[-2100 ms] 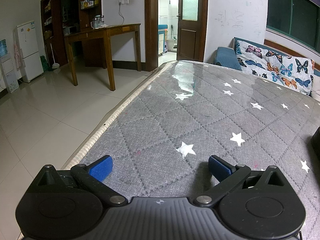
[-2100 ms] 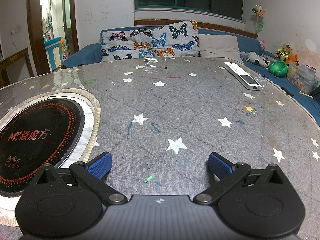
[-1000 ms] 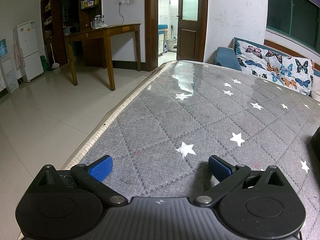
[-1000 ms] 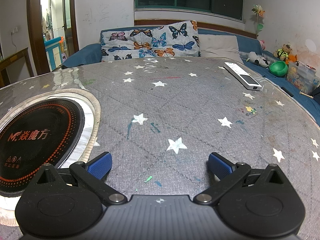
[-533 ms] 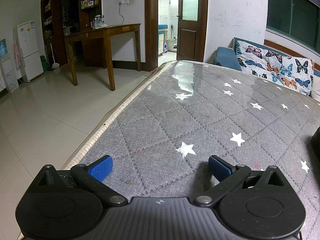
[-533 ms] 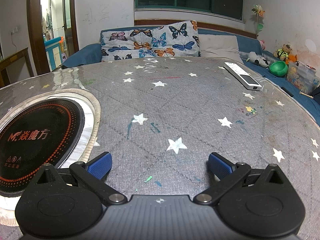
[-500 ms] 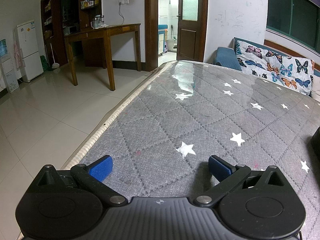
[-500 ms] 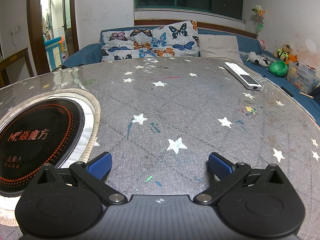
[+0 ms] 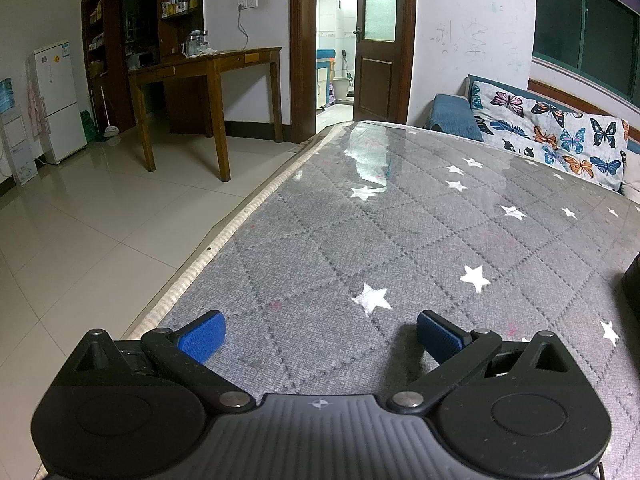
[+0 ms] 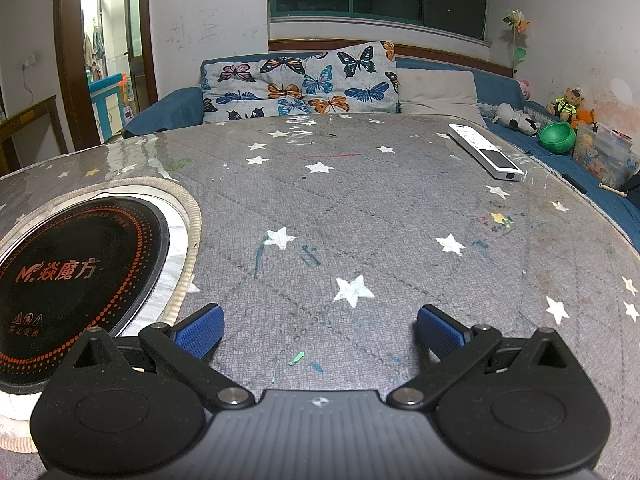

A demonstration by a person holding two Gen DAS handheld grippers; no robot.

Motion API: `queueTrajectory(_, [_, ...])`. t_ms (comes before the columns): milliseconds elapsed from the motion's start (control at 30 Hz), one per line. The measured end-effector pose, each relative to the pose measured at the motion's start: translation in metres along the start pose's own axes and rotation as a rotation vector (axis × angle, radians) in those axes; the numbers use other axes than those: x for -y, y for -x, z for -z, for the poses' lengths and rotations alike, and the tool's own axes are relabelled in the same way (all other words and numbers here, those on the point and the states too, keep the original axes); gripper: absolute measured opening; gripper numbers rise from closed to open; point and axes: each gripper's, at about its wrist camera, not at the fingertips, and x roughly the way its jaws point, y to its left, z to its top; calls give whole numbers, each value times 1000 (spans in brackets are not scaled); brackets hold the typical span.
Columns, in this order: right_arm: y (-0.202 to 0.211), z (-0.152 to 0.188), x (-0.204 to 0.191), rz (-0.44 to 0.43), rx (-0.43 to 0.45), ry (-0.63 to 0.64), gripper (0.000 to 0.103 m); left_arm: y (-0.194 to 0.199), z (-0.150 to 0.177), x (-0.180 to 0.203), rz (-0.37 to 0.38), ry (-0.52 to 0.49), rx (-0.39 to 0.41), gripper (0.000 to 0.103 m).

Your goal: Lace up shoes with both hands

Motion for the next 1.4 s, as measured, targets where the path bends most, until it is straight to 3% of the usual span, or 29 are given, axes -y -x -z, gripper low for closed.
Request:
queueTrajectory(367, [5, 2, -6, 57, -2, -57, 103, 0, 0, 0, 0, 0, 0, 103])
queueTrajectory(733, [26, 18, -39, 82, -8, -95, 103, 0, 0, 0, 0, 0, 0, 103])
queueTrajectory(1400, [50, 38, -102, 67, -15, -16, 103, 0, 0, 0, 0, 0, 0, 103])
